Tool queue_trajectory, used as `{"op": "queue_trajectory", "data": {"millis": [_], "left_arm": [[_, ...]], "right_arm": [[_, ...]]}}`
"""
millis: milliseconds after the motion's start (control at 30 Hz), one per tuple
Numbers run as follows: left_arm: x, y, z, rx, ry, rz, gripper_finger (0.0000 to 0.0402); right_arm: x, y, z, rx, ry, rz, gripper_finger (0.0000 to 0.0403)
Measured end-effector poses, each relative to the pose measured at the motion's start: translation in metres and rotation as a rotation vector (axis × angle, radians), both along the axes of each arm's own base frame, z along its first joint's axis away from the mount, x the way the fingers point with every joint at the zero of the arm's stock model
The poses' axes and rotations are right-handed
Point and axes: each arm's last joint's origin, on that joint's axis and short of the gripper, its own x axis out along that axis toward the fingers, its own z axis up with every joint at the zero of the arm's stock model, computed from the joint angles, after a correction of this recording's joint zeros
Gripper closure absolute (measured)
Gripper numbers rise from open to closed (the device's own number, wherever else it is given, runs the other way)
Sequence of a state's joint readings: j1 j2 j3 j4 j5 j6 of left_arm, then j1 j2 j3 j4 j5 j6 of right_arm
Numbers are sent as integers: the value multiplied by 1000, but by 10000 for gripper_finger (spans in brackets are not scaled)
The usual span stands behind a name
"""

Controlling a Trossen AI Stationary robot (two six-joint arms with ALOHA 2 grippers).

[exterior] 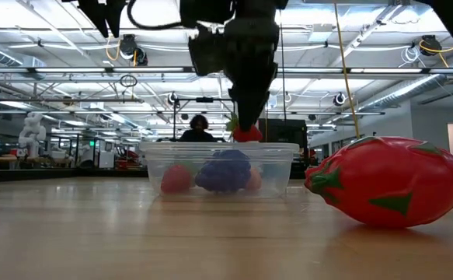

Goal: Pick and placing Produce into tupperware
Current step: Put the top strawberry into the bin

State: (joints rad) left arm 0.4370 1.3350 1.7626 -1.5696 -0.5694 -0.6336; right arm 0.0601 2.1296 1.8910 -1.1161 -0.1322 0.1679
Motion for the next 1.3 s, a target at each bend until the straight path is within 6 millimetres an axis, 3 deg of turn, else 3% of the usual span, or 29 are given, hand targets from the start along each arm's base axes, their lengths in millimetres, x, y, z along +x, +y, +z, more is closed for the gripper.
{"op": "queue_trajectory", "data": {"millis": [467,1300], "left_arm": [[0,0,0,2,3,-1,259],[0,0,0,6,4,1,259]], "right_arm": [[-8,-12,-31,-2,59,-22,266],[-6,-10,-31,1,38,-18,244]]}}
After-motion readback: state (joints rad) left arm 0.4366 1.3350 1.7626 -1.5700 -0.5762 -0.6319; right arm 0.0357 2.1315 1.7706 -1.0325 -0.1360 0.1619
